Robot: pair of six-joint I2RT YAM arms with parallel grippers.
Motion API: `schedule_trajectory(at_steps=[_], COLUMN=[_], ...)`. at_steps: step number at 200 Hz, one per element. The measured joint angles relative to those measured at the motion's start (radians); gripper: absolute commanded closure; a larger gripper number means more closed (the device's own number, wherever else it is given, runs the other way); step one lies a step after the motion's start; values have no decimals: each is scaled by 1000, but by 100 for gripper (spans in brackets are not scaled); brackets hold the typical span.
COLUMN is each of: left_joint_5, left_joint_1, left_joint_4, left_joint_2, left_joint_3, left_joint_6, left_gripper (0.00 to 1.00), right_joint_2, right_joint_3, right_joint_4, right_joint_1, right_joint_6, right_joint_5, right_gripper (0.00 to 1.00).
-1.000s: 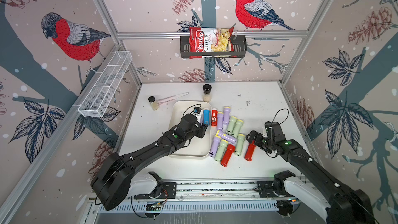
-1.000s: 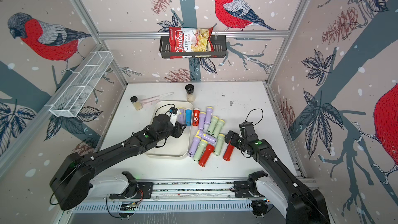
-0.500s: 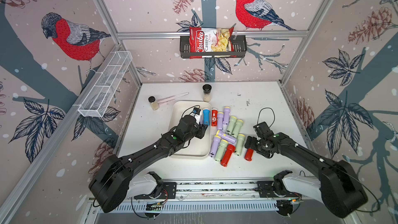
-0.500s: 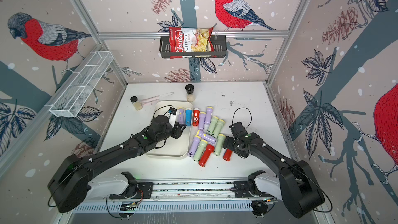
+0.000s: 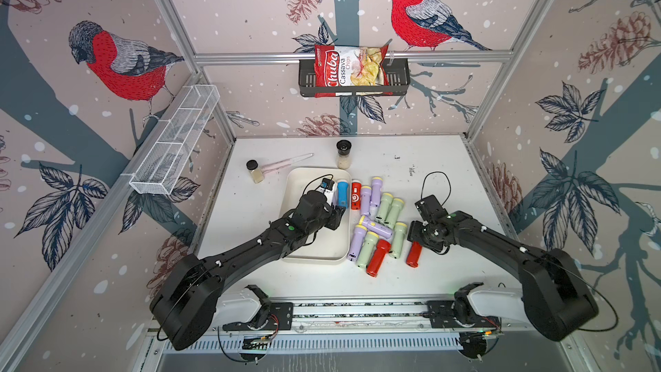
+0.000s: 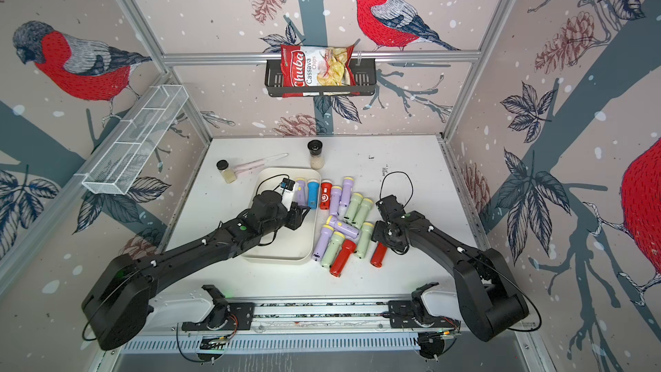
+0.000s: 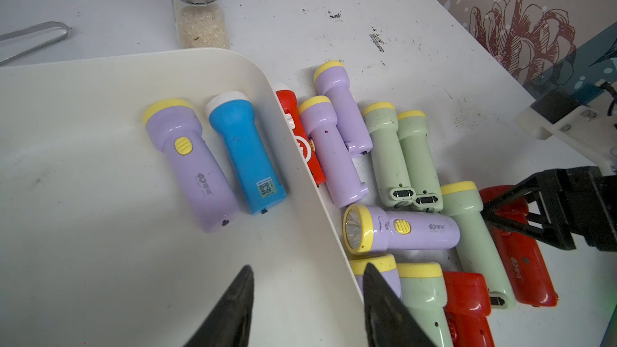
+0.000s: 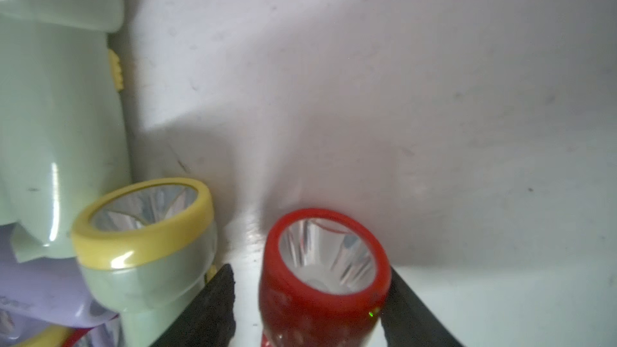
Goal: Put the flashlights into the storage boxes
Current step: Pick up the flashlight from the center of the board.
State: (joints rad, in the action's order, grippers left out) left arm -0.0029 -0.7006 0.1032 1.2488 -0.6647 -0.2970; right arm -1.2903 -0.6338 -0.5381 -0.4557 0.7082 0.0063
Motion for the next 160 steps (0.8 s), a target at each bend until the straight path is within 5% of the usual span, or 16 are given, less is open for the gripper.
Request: schedule_trajectory(at_steps=[92, 160], left_joint_5=[-23, -17], left_joint_1=[0, 0], left_joint_4=[1, 23], left_joint_2=[-14, -18], left_joint_3=[0, 0], left_joint_6=[0, -5], left_gripper=[48, 48], right_joint_2=[-69, 49], right_joint_3=[-22, -15], right_joint_4=[-8, -11], right_joint_1=[8, 5], right_joint_6=[-46, -54], right_joint_5=[2, 17], right_gripper=[47, 54])
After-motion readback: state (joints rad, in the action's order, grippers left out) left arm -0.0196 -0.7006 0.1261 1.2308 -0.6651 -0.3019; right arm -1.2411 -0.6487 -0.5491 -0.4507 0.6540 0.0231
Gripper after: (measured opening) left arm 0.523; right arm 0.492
